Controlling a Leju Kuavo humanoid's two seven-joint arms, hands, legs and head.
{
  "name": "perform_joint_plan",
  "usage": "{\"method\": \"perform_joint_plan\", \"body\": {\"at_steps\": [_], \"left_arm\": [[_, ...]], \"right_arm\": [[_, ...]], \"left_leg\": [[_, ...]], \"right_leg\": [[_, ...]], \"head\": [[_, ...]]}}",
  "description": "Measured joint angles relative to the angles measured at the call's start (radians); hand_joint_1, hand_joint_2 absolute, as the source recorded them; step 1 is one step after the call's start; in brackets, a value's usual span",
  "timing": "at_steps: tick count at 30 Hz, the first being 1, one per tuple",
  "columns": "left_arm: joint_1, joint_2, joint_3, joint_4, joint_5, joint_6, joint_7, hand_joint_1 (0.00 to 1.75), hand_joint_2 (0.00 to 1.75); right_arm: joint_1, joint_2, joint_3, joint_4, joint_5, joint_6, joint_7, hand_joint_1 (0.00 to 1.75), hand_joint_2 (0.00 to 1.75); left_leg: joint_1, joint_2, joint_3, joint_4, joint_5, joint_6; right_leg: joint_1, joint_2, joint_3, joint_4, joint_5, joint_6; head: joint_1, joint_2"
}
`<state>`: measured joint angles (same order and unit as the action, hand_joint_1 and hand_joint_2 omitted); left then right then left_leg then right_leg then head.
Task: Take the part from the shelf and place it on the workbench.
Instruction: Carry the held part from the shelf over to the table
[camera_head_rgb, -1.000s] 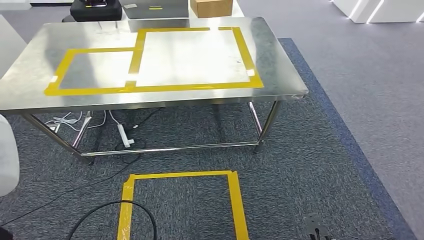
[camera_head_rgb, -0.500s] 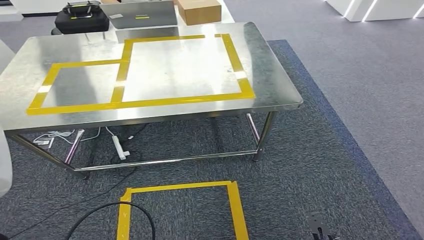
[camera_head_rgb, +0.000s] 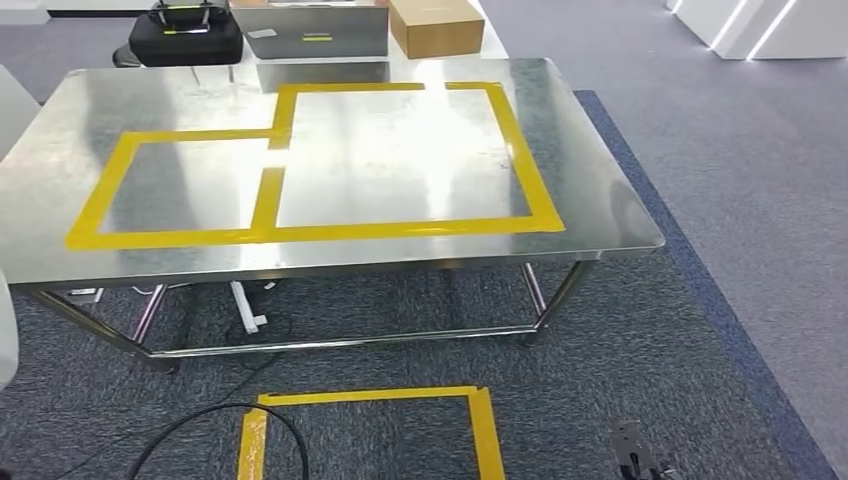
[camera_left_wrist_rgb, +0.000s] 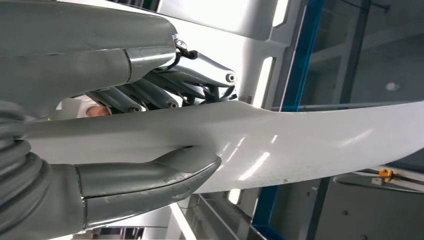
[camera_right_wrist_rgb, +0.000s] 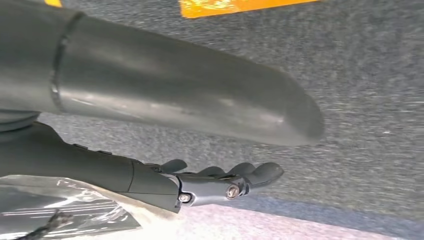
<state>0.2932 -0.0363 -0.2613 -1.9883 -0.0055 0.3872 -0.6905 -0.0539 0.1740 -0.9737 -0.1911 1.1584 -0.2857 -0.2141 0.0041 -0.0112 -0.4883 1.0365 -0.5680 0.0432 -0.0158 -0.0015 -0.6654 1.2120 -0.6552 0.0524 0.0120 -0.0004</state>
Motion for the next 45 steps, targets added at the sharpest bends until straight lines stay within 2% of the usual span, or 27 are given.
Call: {"method": "perform_joint_plan", "body": {"at_steps": [2,3,4,7,9,10,12,13,14,15,17,18,19,22,24,27,28,29,31,32,33,38,40,42,43,44,45], "left_arm": [[0.001,0.0,0.001,-0.001,0.0,0.0,0.0,1.75,1.75],[0.002,0.0,0.002,-0.002,-0.001,0.0,0.0,1.75,1.75],[0.003,-0.001,0.002,-0.002,-0.001,0.0,0.0,1.75,1.75],[0.0,-0.001,0.003,-0.004,-0.004,0.002,0.0,1.75,1.75],[-0.002,0.0,0.003,-0.005,-0.006,0.005,0.0,1.75,1.75],[-0.003,0.0,0.003,-0.006,-0.007,0.007,0.0,1.75,1.75],[-0.003,0.001,0.003,-0.006,-0.01,0.011,0.0,1.75,1.75],[-0.002,0.001,0.003,-0.006,-0.013,0.015,0.0,1.75,1.75],[-0.002,0.001,0.003,-0.006,-0.018,0.019,0.0,1.75,1.75],[-0.002,0.002,0.003,-0.005,-0.025,0.025,0.0,1.75,1.75],[0.001,0.007,0.003,-0.001,-0.063,0.05,0.001,1.75,1.75],[0.003,0.012,0.003,0.003,-0.104,0.072,0.005,1.75,1.75],[0.005,0.019,0.004,0.008,-0.16,0.098,0.014,1.75,1.75],[-0.001,0.049,0.012,0.025,-0.374,0.175,0.081,1.75,1.75],[-0.016,0.073,0.029,0.046,-0.482,0.2,0.138,1.75,1.75],[-0.043,0.106,0.064,0.092,-0.573,0.21,0.205,1.75,1.75],[-0.052,0.116,0.078,0.11,-0.608,0.212,0.231,1.75,1.75],[-0.063,0.128,0.095,0.131,-0.653,0.213,0.261,1.75,1.75],[-0.089,0.153,0.132,0.184,-0.749,0.212,0.324,1.75,1.75],[-0.103,0.165,0.15,0.212,-0.785,0.211,0.347,1.75,1.75],[-0.115,0.176,0.165,0.237,-0.807,0.209,0.363,1.75,1.75],[-0.15,0.214,0.211,0.319,-0.841,0.202,0.394,1.75,1.75],[-0.169,0.23,0.221,0.351,-0.87,0.184,0.426,1.75,1.75],[-0.191,0.248,0.228,0.411,-0.902,0.159,0.464,1.75,1.75],[-0.203,0.258,0.232,0.447,-0.911,0.148,0.476,1.75,1.75],[-0.22,0.267,0.236,0.488,-0.914,0.135,0.484,1.75,1.75],[-0.242,0.275,0.241,0.533,-0.911,0.123,0.483,1.75,1.75]], "right_arm": [[0.006,-0.001,0.0,0.0,0.0,0.0,-0.005,0.0,0.0],[0.007,-0.001,0.0,0.001,0.0,-0.001,-0.006,0.0,0.0],[0.008,-0.002,0.0,0.001,0.0,-0.002,-0.008,0.0,0.0],[0.003,-0.001,-0.001,0.0,-0.001,-0.006,-0.012,0.0,0.0],[-0.001,-0.002,-0.001,0.0,-0.002,-0.009,-0.015,0.0,0.0],[-0.001,-0.002,-0.001,0.0,-0.003,-0.011,-0.017,0.0,0.0],[0.0,-0.002,-0.001,0.0,-0.003,-0.011,-0.019,0.0,0.0],[0.001,-0.002,-0.001,0.0,-0.003,-0.011,-0.019,0.0,0.0],[0.002,-0.001,-0.001,0.0,-0.003,-0.011,-0.019,0.0,0.0],[0.002,-0.001,-0.001,0.0,-0.003,-0.011,-0.019,0.0,0.0],[0.003,0.0,-0.001,0.0,-0.003,-0.01,-0.015,0.0,0.0],[0.003,0.0,-0.001,0.0,-0.003,-0.008,-0.013,0.0,0.0],[0.003,0.0,-0.001,0.001,-0.002,-0.005,-0.012,0.0,0.0],[-0.005,0.0,-0.001,0.001,0.004,0.006,-0.009,0.0,0.0],[-0.013,0.0,0.001,0.001,0.014,0.014,-0.007,0.0,0.0],[-0.018,0.001,0.007,0.001,0.027,0.022,0.0,0.0,0.0],[-0.017,0.001,0.008,0.001,0.031,0.025,0.003,0.0,0.0],[-0.017,0.001,0.009,0.001,0.035,0.03,0.006,0.0,0.0],[-0.018,0.001,0.014,0.001,0.042,0.038,0.011,0.0,0.0],[-0.019,0.001,0.017,0.001,0.046,0.04,0.012,0.0,0.0],[-0.021,0.001,0.021,0.002,0.05,0.042,0.013,0.0,0.0],[-0.026,0.002,0.031,0.002,0.055,0.049,0.018,0.0,0.0],[-0.029,0.003,0.032,0.002,0.057,0.055,0.021,0.0,0.0],[-0.032,0.003,0.037,0.002,0.065,0.061,0.025,0.0,0.0],[-0.032,0.003,0.04,0.002,0.069,0.065,0.028,0.0,0.0],[-0.033,0.003,0.044,0.002,0.073,0.069,0.031,0.0,0.0],[-0.034,0.003,0.048,0.002,0.077,0.073,0.034,0.0,0.0]], "left_leg": [[-0.002,-0.001,0.03,0.0,-0.029,-0.004],[-0.001,-0.003,0.039,-0.004,-0.041,-0.009],[0.0,-0.004,0.049,-0.004,-0.046,-0.015],[-0.001,-0.003,0.049,0.04,-0.021,-0.033],[0.0,-0.001,-0.01,0.14,-0.011,-0.043],[0.001,0.0,-0.047,0.192,-0.024,-0.047],[0.007,0.0,-0.122,0.253,-0.091,-0.056],[0.008,0.0,-0.147,0.251,-0.114,-0.06],[0.01,0.0,-0.164,0.229,-0.118,-0.063],[0.011,0.001,-0.171,0.187,-0.089,-0.064],[0.01,0.003,-0.179,0.098,0.039,-0.062],[0.008,0.004,-0.183,0.075,0.09,-0.056],[0.005,0.006,-0.187,0.067,0.12,-0.05],[0.004,0.006,-0.179,0.064,0.11,-0.029],[0.009,0.006,-0.163,0.045,0.105,-0.019],[0.009,0.006,-0.146,0.033,0.091,-0.01],[0.009,0.005,-0.139,0.032,0.085,-0.01],[0.009,0.003,-0.129,0.032,0.077,-0.011],[0.01,0.001,-0.105,0.032,0.061,-0.017],[0.008,0.001,-0.095,0.032,0.053,-0.022],[0.006,0.001,-0.09,0.032,0.048,-0.028],[0.005,0.003,-0.091,0.032,0.039,-0.056],[0.006,0.004,-0.128,0.112,-0.001,-0.065],[0.007,0.004,-0.196,0.237,-0.044,-0.07],[0.006,0.004,-0.219,0.275,-0.047,-0.07],[0.006,0.004,-0.228,0.279,-0.031,-0.068],[0.006,0.004,-0.219,0.245,0.004,-0.065]], "right_leg": [[0.011,0.0,-0.001,-0.099,0.122,-0.02],[0.017,-0.001,0.004,-0.127,0.164,-0.028],[0.021,0.0,0.009,-0.139,0.182,-0.034],[0.016,0.002,0.056,-0.169,0.168,-0.047],[0.008,0.004,0.1,-0.191,0.155,-0.054],[0.007,0.004,0.119,-0.199,0.145,-0.056],[0.004,0.007,0.157,-0.208,0.12,-0.055],[0.001,0.009,0.177,-0.21,0.105,-0.051],[-0.001,0.011,0.2,-0.21,0.089,-0.048],[-0.004,0.013,0.222,-0.21,0.074,-0.044],[-0.006,0.017,0.256,-0.208,0.044,-0.036],[-0.005,0.018,0.264,-0.205,0.029,-0.028],[-0.004,0.018,0.268,-0.205,0.016,-0.02],[-0.004,0.013,0.282,-0.216,-0.007,0.002],[-0.005,0.01,0.251,-0.159,-0.035,0.008],[-0.004,0.008,0.103,0.044,-0.083,0.011],[-0.004,0.008,0.061,0.079,-0.07,0.012],[-0.004,0.008,0.038,0.074,-0.033,0.01],[-0.004,0.007,0.037,-0.022,0.076,0.006],[-0.002,0.005,0.047,-0.074,0.118,0.003],[-0.001,0.004,0.061,-0.115,0.135,-0.002],[-0.002,0.007,0.086,-0.163,0.133,-0.034],[-0.004,0.005,0.097,-0.172,0.133,-0.045],[-0.003,0.003,0.103,-0.174,0.129,-0.052],[-0.002,0.003,0.106,-0.174,0.127,-0.054],[0.0,0.004,0.109,-0.174,0.124,-0.055],[0.002,0.005,0.114,-0.174,0.122,-0.055]], "head": [[-0.002,0.0],[-0.002,0.0],[-0.003,0.0],[-0.002,0.0],[-0.007,0.0],[-0.009,0.0],[-0.01,0.0],[-0.01,0.0],[-0.01,0.0],[-0.01,0.0],[-0.011,0.0],[-0.013,0.0],[-0.013,0.0],[-0.01,0.0],[-0.007,0.0],[-0.005,0.0],[-0.004,0.0],[-0.004,0.0],[-0.004,0.0],[-0.004,0.0],[-0.004,0.0],[-0.006,0.0],[-0.008,0.0],[-0.008,0.0],[-0.009,0.0],[-0.009,0.0],[-0.009,0.0]]}}
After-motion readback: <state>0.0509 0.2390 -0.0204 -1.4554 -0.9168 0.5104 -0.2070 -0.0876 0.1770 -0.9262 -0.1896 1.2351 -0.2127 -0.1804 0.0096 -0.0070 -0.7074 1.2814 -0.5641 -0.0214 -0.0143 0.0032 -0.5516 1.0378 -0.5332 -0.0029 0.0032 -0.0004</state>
